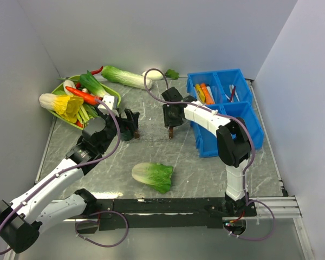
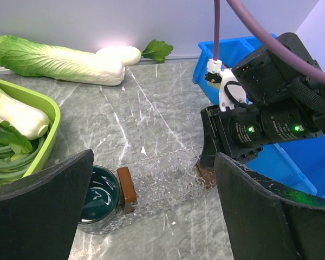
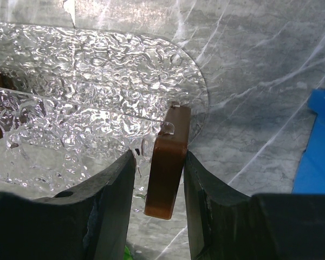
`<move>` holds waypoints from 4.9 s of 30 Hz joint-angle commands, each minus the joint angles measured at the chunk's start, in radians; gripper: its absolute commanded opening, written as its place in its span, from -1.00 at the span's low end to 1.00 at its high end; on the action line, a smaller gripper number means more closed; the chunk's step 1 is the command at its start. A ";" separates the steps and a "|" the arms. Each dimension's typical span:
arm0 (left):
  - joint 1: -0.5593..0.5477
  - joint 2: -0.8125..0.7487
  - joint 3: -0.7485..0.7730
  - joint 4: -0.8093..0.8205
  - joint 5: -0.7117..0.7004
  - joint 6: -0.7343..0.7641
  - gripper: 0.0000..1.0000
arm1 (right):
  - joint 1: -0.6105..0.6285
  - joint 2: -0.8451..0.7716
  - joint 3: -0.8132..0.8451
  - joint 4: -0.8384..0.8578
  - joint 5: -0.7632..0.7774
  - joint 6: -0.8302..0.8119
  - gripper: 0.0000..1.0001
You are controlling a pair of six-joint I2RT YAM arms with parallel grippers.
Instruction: Prepare toiletry sets of a toothbrush and toothpaste on the tray
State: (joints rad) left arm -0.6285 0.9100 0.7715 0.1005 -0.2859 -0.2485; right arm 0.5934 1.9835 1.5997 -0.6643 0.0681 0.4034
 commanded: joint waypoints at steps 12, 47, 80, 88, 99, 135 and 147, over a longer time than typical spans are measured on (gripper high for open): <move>-0.004 0.000 0.023 0.022 0.011 0.009 0.93 | 0.006 -0.012 0.071 0.006 -0.002 0.014 0.00; 0.087 -0.016 0.031 0.038 0.017 0.006 0.93 | -0.210 -0.411 -0.073 0.043 -0.152 -0.124 0.37; 0.196 0.116 0.114 -0.171 0.108 -0.233 0.93 | -0.434 -0.046 0.069 0.192 0.013 -0.213 -0.11; 0.196 0.105 0.166 -0.268 0.122 -0.184 0.93 | -0.443 0.072 0.151 0.170 0.044 -0.265 -0.13; 0.196 0.101 0.226 -0.348 0.091 -0.254 0.93 | -0.461 0.216 0.293 0.189 0.044 -0.376 -0.17; 0.196 0.041 0.216 -0.421 -0.035 -0.331 0.93 | -0.504 0.347 0.491 0.074 -0.117 -0.420 -0.25; 0.196 0.006 0.219 -0.527 -0.061 -0.319 0.93 | -0.517 0.347 0.471 0.069 -0.186 -0.445 -0.47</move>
State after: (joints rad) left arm -0.4351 0.9550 0.9710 -0.4088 -0.3206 -0.5671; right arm 0.0883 2.3009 2.0472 -0.5907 -0.0887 -0.0212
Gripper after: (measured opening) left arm 0.967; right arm 0.221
